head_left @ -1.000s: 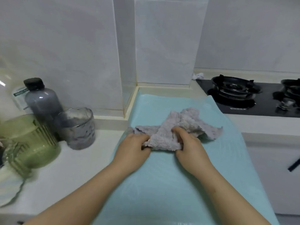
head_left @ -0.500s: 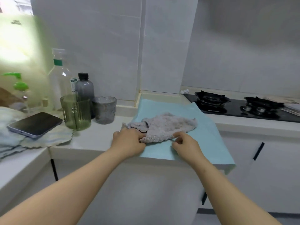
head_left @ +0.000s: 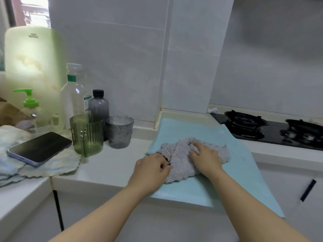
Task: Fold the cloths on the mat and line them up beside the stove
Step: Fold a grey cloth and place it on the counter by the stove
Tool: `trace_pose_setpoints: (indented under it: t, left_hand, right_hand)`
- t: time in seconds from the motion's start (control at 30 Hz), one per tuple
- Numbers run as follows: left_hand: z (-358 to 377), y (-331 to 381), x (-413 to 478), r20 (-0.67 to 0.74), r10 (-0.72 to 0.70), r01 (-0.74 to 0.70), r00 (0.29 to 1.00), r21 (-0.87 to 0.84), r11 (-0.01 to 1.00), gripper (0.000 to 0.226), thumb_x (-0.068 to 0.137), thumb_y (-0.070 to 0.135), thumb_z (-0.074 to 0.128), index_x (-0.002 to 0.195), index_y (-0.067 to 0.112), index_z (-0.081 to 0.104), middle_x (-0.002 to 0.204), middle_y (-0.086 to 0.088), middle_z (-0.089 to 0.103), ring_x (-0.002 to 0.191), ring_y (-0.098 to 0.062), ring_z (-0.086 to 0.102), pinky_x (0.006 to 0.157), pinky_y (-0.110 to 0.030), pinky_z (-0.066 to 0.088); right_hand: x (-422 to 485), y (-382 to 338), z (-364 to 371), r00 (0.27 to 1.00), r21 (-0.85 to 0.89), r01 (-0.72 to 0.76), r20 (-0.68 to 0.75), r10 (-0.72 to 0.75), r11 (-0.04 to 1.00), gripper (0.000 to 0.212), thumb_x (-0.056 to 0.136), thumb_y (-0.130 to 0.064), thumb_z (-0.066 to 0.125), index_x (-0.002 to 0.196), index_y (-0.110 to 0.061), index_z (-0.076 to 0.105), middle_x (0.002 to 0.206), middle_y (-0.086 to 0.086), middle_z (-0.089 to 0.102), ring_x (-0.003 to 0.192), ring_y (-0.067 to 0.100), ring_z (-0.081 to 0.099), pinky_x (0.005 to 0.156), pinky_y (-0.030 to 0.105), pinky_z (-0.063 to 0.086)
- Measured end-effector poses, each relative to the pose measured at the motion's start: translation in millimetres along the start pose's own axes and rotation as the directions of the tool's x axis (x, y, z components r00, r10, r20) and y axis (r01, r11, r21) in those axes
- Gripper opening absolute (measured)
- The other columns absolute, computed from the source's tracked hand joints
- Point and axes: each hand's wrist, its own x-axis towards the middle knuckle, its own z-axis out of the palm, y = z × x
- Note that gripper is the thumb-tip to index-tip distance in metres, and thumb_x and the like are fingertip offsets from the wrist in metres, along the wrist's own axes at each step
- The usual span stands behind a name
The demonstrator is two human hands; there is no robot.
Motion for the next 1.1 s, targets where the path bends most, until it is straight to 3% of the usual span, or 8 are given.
trace_pose_setpoints:
  t: [0.2,0.3,0.4,0.57,0.73,0.83,0.97,1.1]
  left_hand:
    - [-1.5,-2.9,2.2,-0.127,-0.072,0.050,0.989,-0.169,0.984,0.017,0.081,0.025,0.064,0.096,0.029,0.058,0.077,0.017,0.044,0.084,-0.011,0.048,0.078,-0.024,0.039]
    - [-3.4,-2.9,1.9,-0.141,-0.121,0.090,0.983,-0.205,0.975,0.033,0.081,0.024,0.065,0.113,0.027,0.057,0.078,0.014,0.047,0.083,-0.012,0.049,0.077,-0.025,0.039]
    - [-4.1,-3.1,0.0,-0.174,-0.165,0.116,0.971,-0.261,0.958,0.033,0.081,0.019,0.065,0.112,0.025,0.061,0.073,0.013,0.051,0.080,-0.013,0.052,0.072,-0.023,0.038]
    - [-13.1,-1.2,-8.3,-0.154,-0.330,0.240,0.931,-0.422,0.874,0.015,0.080,0.015,0.062,0.084,0.029,0.061,0.064,0.009,0.055,0.075,-0.017,0.056,0.067,-0.023,0.041]
    - [-40.7,4.1,-13.2,-0.117,-0.308,0.314,0.944,0.036,0.949,0.014,0.084,0.035,0.055,0.096,0.036,0.061,0.095,0.014,0.061,0.102,-0.017,0.053,0.084,-0.032,0.033]
    - [-51.0,12.7,-6.0,-0.205,-0.173,0.237,0.963,0.347,0.908,0.027,0.086,0.042,0.050,0.112,0.039,0.059,0.125,0.012,0.050,0.118,-0.019,0.038,0.090,-0.035,0.027]
    - [-37.6,26.2,27.4,0.077,-0.195,0.162,0.978,0.315,0.935,0.048,0.090,0.060,0.036,0.125,0.032,0.050,0.129,0.002,0.056,0.124,-0.024,0.041,0.098,-0.039,0.028]
    - [-10.9,26.7,68.6,0.258,-0.323,0.272,0.911,0.214,0.938,0.058,0.092,0.062,0.026,0.139,0.028,0.031,0.144,-0.005,0.042,0.130,-0.031,0.039,0.102,-0.042,0.027]
  right_hand:
    - [9.4,-3.0,4.2,0.999,-0.080,-0.029,0.020,0.030,0.996,0.054,0.092,-0.037,0.047,0.143,-0.028,0.031,0.139,0.008,0.047,0.130,0.033,0.032,0.105,0.041,0.026]
    - [5.3,-3.1,-3.4,0.999,-0.039,0.022,-0.034,-0.024,0.999,0.018,0.088,-0.020,0.049,0.103,-0.024,0.058,0.115,0.009,0.061,0.120,0.032,0.042,0.094,0.037,0.032]
    - [-2.9,9.7,-20.1,0.991,0.129,0.095,-0.104,-0.082,0.987,0.023,0.080,-0.007,0.049,0.060,-0.017,0.045,0.068,0.003,0.053,0.087,0.029,0.053,0.074,0.034,0.035]
    - [-30.1,31.9,-53.8,0.998,0.550,0.065,-0.048,-0.046,0.833,0.021,0.068,-0.018,0.046,0.053,-0.016,0.031,0.054,0.000,0.031,0.057,0.017,0.025,0.056,0.030,0.017]
    - [-41.7,44.2,-69.4,0.970,0.473,-0.135,0.241,0.020,0.871,0.063,0.095,-0.046,0.037,0.064,0.002,0.066,0.039,0.003,0.046,0.042,0.018,0.044,0.063,0.029,0.039]
    - [-33.2,42.7,-64.9,0.997,0.276,-0.060,0.067,0.043,0.959,0.043,0.093,-0.035,0.048,0.079,0.000,0.068,0.044,0.004,0.058,0.047,0.015,0.054,0.064,0.028,0.045]
    - [-6.8,41.5,-47.7,0.994,0.168,-0.044,-0.091,0.060,0.985,0.020,0.089,-0.027,0.051,0.096,-0.013,0.063,0.089,0.007,0.067,0.075,0.023,0.059,0.073,0.032,0.049]
    - [12.0,50.2,-31.2,0.985,-0.053,-0.169,-0.047,0.166,0.984,0.051,0.088,-0.036,0.051,0.136,-0.023,0.039,0.134,0.010,0.044,0.120,0.032,0.043,0.090,0.036,0.040]
